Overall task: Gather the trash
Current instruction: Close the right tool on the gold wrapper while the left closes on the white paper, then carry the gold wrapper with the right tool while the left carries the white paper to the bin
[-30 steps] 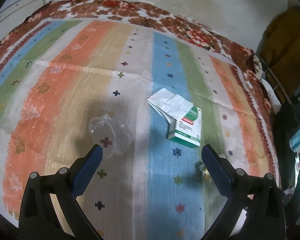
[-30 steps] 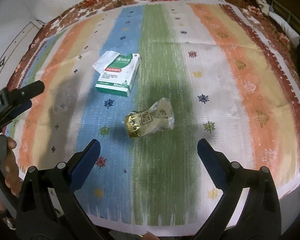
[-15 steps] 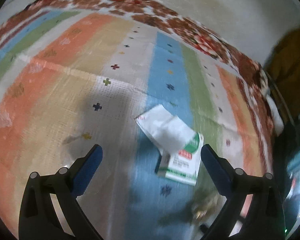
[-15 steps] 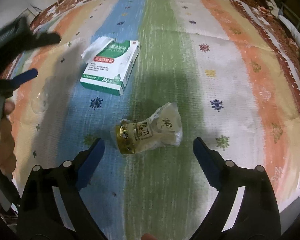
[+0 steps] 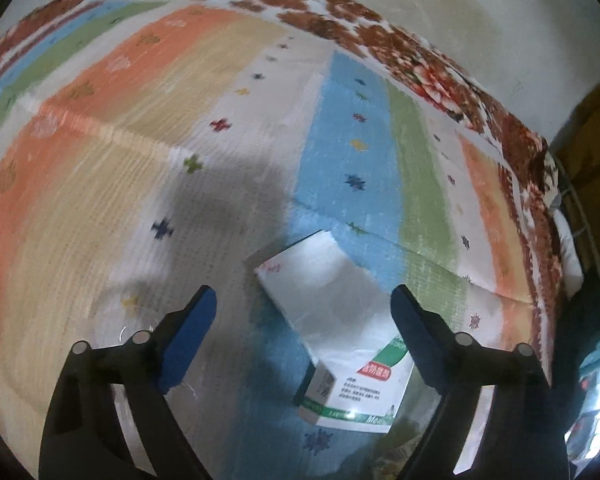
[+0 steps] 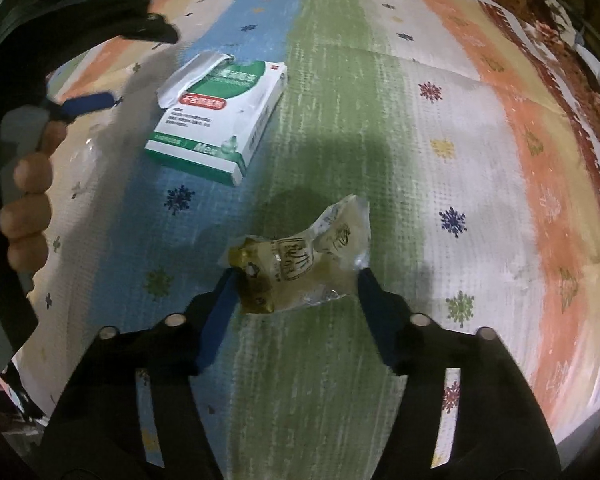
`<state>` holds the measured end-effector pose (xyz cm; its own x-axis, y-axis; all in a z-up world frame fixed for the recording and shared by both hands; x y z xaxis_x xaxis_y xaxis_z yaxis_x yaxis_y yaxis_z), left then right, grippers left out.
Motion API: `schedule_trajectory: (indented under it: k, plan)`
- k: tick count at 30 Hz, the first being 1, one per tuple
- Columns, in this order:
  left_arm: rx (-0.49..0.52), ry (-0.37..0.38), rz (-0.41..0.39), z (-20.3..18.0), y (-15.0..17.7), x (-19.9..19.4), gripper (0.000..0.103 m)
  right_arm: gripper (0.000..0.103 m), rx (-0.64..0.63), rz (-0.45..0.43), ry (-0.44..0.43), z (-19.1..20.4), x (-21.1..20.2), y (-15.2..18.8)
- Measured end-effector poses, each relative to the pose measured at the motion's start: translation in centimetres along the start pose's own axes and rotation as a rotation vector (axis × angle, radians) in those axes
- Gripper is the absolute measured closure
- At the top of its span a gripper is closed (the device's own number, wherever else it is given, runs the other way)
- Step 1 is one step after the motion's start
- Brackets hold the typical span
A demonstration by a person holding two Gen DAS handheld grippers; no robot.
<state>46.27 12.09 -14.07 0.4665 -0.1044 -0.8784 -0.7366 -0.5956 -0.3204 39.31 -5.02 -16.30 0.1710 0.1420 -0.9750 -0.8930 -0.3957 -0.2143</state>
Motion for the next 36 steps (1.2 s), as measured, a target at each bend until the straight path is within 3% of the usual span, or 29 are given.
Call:
schedule_trajectory:
  k: [2, 8, 14, 19, 23, 24, 31, 36]
  plan:
    - [0.056, -0.018, -0.024, -1.1, -0.2, -0.6, 0.025, 0.063, -0.012, 0.006, -0.004, 0.2, -0.1, 0.0]
    - [0.093, 0.019, -0.063, -2.3, -0.4, -1.8, 0.025, 0.067, -0.044, 0.005, 0.006, 0.6, -0.3, 0.3]
    - [0.022, 0.047, 0.05, -0.7, -0.7, 1.3, 0.023, 0.068, -0.06, 0.005, 0.019, 0.6, -0.2, 0.4]
    - [0.01, 0.058, 0.072, -0.2, -0.2, 2.7, 0.026, 0.068, -0.076, 0.007, 0.031, 0.9, 0.1, 0.6]
    - [0.011, -0.024, 0.079, 0.4, -0.2, 3.6, 0.042, 0.067, -0.089, 0.012, 0.039, 1.1, 0.5, 1.0]
    - [0.014, -0.028, 0.082, 0.6, -0.2, 3.7, 0.044, 0.067, -0.092, 0.014, 0.04, 1.1, 0.6, 1.1]
    - [0.05, -0.004, 0.058, 0.1, -0.1, 3.2, 0.089, 0.067, -0.084, 0.023, 0.033, 0.9, 0.7, 1.0]
    - [0.026, 0.044, 0.057, 1.2, -0.3, 3.0, 0.093, 0.067, -0.088, 0.025, 0.028, 0.9, 0.8, 1.0]
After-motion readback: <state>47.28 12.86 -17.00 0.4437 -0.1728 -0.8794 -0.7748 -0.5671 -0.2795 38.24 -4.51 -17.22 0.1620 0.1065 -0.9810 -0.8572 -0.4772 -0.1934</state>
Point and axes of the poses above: each gripper's, at about its wrist camera, not at the fingertips, and x roughly the way its jaws point, z to its left, y to its underside, the point moved 1 cm from there along x, roughly the way its jaws point, and after that the axes turned 8 degrees about z, right-handed, at the moved point
